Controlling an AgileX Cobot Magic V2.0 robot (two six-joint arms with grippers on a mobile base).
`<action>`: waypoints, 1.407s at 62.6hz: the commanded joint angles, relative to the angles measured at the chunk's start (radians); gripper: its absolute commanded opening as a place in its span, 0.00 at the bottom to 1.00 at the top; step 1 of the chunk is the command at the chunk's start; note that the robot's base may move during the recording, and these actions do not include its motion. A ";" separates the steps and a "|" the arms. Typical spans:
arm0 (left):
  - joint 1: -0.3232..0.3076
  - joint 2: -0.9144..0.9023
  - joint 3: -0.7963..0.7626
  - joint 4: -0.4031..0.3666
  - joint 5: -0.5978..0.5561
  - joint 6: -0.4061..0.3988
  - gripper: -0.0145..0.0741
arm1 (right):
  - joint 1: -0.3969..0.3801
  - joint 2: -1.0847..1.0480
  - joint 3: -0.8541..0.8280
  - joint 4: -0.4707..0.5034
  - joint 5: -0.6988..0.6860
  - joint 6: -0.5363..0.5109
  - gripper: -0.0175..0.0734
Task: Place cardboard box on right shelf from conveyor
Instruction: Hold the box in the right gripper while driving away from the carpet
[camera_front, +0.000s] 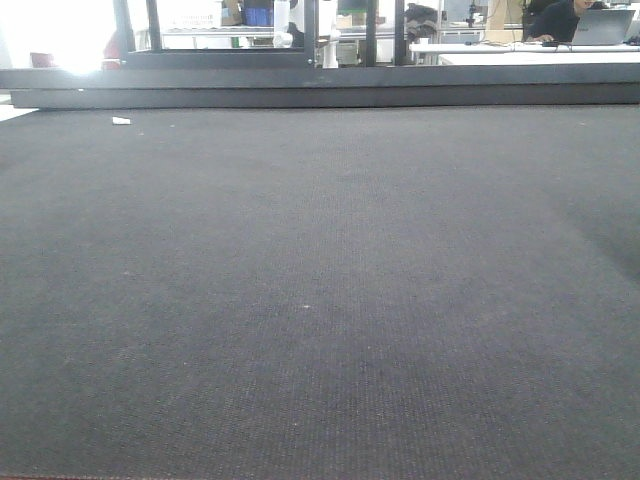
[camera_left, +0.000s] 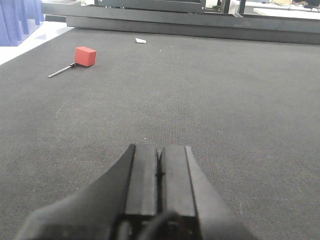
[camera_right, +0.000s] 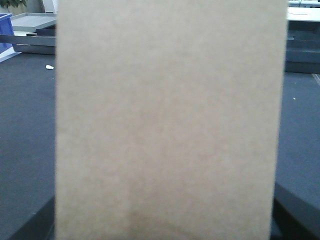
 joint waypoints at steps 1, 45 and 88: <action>0.001 -0.010 0.006 -0.006 -0.085 0.000 0.03 | -0.007 0.013 -0.025 0.001 -0.096 -0.009 0.22; 0.001 -0.010 0.006 -0.006 -0.085 0.000 0.03 | -0.007 0.013 -0.025 0.001 -0.096 -0.009 0.22; -0.001 -0.010 0.006 -0.006 -0.085 0.000 0.03 | -0.002 0.013 -0.025 0.001 -0.096 -0.009 0.22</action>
